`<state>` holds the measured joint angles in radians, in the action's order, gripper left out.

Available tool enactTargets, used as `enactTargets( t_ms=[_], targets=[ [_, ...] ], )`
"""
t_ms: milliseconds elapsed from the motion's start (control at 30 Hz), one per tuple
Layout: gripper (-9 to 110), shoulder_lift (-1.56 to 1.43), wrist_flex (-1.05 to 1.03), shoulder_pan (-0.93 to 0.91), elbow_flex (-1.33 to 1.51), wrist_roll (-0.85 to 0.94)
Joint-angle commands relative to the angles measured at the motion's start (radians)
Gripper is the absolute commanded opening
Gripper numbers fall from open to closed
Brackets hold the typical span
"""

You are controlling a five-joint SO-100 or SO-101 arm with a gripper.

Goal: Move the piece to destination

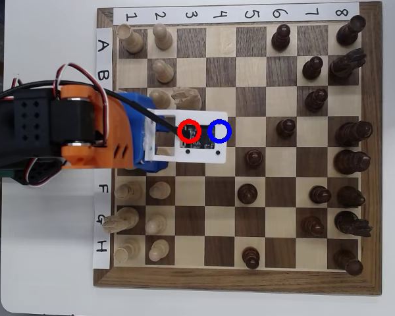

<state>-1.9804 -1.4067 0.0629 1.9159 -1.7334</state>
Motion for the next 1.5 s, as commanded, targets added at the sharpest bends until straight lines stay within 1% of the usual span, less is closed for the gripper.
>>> enactTargets(
  t_ms=[0,233,700,1467],
  targets=[
    [22,0.003,0.140,0.000,0.015,-0.356],
    [21,0.040,0.209,0.041,0.025,-0.396],
    [19,0.163,0.253,0.109,0.021,-0.430],
    [15,0.233,0.284,0.114,0.017,-0.442]
  ],
)
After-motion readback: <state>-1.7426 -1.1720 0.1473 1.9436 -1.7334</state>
